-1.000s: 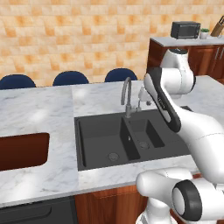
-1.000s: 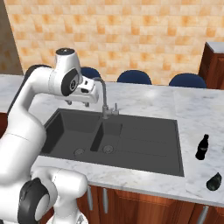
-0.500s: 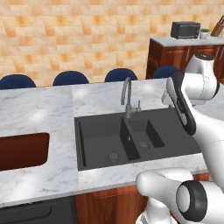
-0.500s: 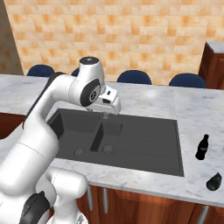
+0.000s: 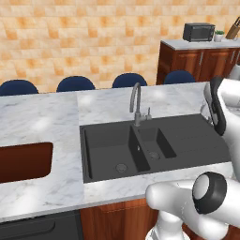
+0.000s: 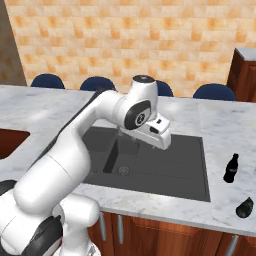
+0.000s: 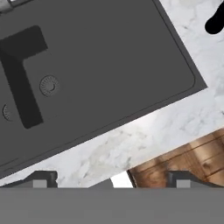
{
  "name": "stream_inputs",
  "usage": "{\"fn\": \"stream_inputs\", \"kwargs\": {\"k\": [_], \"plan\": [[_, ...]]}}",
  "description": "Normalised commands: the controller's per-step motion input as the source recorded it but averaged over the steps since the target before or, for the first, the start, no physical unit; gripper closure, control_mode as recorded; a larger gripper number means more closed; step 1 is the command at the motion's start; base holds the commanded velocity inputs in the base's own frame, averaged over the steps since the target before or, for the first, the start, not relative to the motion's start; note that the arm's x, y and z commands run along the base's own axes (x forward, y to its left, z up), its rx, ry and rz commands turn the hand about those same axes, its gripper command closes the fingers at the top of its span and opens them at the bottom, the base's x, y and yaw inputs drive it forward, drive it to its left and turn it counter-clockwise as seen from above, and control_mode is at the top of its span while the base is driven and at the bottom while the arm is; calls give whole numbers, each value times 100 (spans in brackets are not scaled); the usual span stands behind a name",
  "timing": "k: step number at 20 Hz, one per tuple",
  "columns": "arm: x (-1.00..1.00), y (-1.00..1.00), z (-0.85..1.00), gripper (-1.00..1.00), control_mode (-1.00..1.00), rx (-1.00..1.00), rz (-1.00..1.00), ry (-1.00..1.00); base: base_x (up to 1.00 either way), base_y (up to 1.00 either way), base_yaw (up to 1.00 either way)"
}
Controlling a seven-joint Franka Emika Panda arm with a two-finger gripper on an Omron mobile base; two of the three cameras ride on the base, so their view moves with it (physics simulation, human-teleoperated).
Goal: Pick up all produce items and place them in the sink. Turn on the sink faucet to wash them. Then turn the sink off and put them in the tray.
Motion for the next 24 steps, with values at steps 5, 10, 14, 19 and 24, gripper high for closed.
{"fn": "stream_inputs", "kwargs": {"k": [5, 10, 14, 19, 24], "plan": [[-30, -84, -22, -100, -100, 6, -28, 11, 0, 0, 0], [-28, -74, -28, -100, -100, 0, -21, 7, 0, 0, 0], [-19, -75, -36, -100, -100, 0, -14, 9, 0, 0, 0], [-2, -74, -29, -100, -100, 0, -5, 8, 0, 0, 0], [0, -80, -12, -100, -100, 0, 0, 1, 0, 0, 0]]}}
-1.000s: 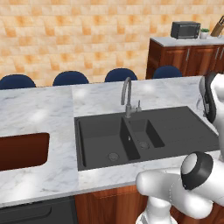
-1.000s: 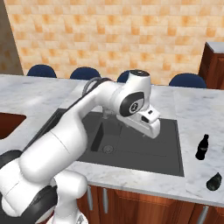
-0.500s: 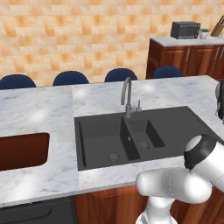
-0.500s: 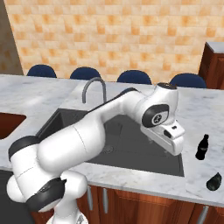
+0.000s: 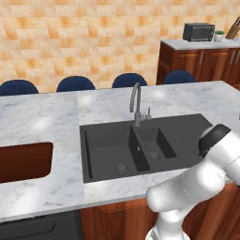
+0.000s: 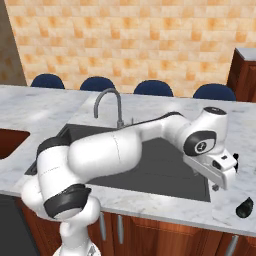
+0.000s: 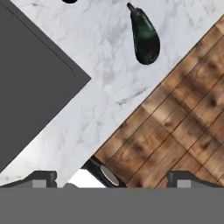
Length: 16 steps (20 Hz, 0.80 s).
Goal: Pick up all produce items and place them in the sink. Turn on the sink faucet to wash them. Then turn the sink off and put them in the tray.
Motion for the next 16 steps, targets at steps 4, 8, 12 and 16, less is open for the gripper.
{"fn": "stream_inputs", "kwargs": {"k": [4, 8, 12, 16], "plan": [[0, -74, -10, -100, -100, 0, 0, 0, 0, 0, 0], [-1, -62, -14, -100, -100, 0, 0, -1, 0, 0, 0], [-1, -41, -17, -100, -100, 0, 0, -3, 0, 0, 0], [0, -40, -10, -100, -100, 0, 0, -9, 0, 0, 0]]}}
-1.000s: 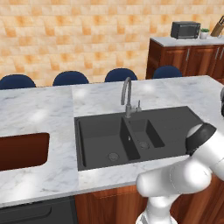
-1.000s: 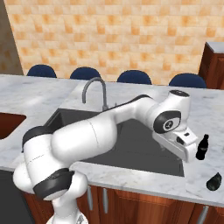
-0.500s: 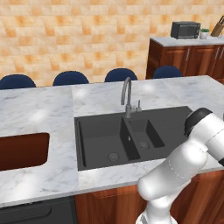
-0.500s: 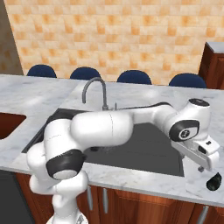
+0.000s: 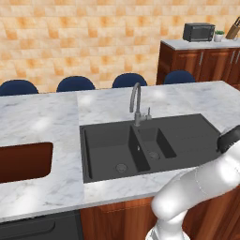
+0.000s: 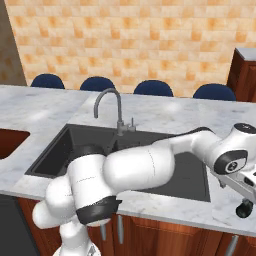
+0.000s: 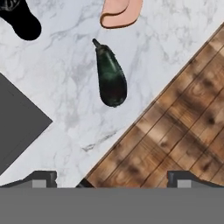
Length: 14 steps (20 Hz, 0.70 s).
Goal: Pick up all produce items and place them in the sink. Turn on the sink faucet to wash them. Then turn the sink off and put them in the tray.
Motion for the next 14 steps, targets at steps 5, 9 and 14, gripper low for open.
{"fn": "stream_inputs", "kwargs": {"k": [5, 9, 14], "plan": [[0, -40, -18, -100, -100, 0, 2, -3, 0, 0, 0], [3, -15, -40, -100, -100, 0, 11, 0, 0, 0, 0], [13, -10, -37, -100, -100, 0, 18, 0, 0, 0, 0]]}}
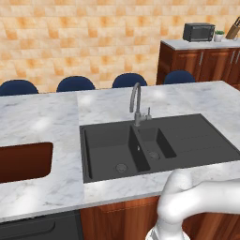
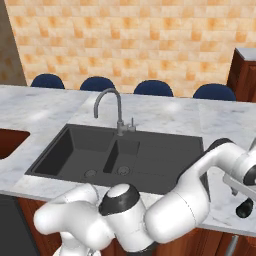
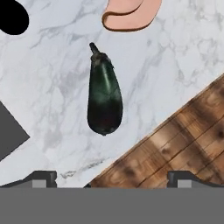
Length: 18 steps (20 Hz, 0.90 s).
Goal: Pick up all produce items and place them in the sink. Turn on the sink faucet to wash them. Then turn the sink off and put them in the tray.
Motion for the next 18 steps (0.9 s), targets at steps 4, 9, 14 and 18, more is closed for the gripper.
{"fn": "stream_inputs", "kwargs": {"k": [4, 9, 14, 18], "plan": [[14, -17, -27, -100, -100, 0, 18, 0, 0, 0, 0], [21, -12, -25, -100, -100, 0, 17, 0, 0, 0, 0], [25, -4, -25, -100, -100, 0, 15, 0, 0, 0, 0], [5, 0, -26, -100, -100, 0, 13, 0, 0, 0, 0]]}}
